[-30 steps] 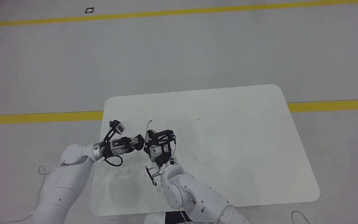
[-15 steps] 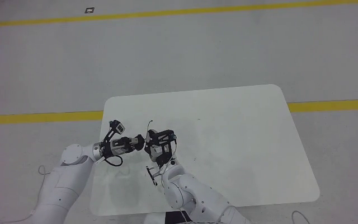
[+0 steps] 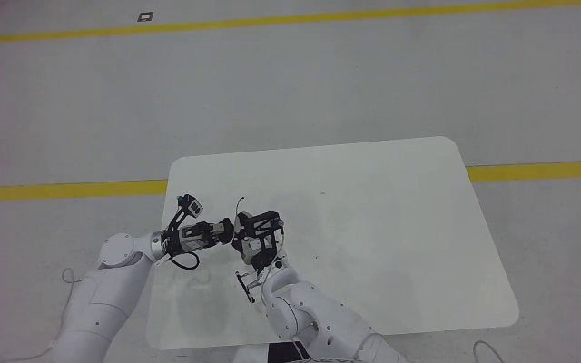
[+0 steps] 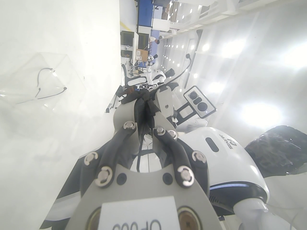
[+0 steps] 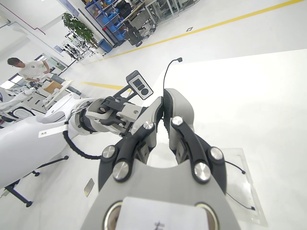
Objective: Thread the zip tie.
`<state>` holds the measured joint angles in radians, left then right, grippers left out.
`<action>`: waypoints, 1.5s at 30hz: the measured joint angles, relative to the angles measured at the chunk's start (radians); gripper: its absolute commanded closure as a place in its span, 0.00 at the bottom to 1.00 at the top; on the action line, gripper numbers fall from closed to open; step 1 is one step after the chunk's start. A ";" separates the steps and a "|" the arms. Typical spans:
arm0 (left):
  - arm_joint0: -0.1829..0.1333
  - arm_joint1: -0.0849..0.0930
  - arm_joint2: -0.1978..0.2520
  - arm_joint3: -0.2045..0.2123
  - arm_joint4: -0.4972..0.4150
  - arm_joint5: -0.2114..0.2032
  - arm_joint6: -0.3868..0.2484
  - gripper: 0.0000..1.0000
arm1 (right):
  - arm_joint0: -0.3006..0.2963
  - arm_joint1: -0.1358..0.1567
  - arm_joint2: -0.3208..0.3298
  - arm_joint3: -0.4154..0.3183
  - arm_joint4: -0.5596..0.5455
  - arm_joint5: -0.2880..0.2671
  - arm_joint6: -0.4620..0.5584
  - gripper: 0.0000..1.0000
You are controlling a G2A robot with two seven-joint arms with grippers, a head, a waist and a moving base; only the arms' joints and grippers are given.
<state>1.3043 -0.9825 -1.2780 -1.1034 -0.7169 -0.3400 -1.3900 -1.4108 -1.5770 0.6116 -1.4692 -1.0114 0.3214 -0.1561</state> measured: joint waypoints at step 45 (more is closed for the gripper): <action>0.000 0.000 0.000 0.000 0.000 0.000 0.000 1.00 | -0.024 -0.014 0.044 -0.011 -0.011 -0.018 0.001 1.00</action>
<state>1.3043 -0.9825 -1.2780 -1.1034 -0.7169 -0.3400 -1.3900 -1.4348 -1.5910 0.6560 -1.4799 -1.0221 0.3030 -0.1547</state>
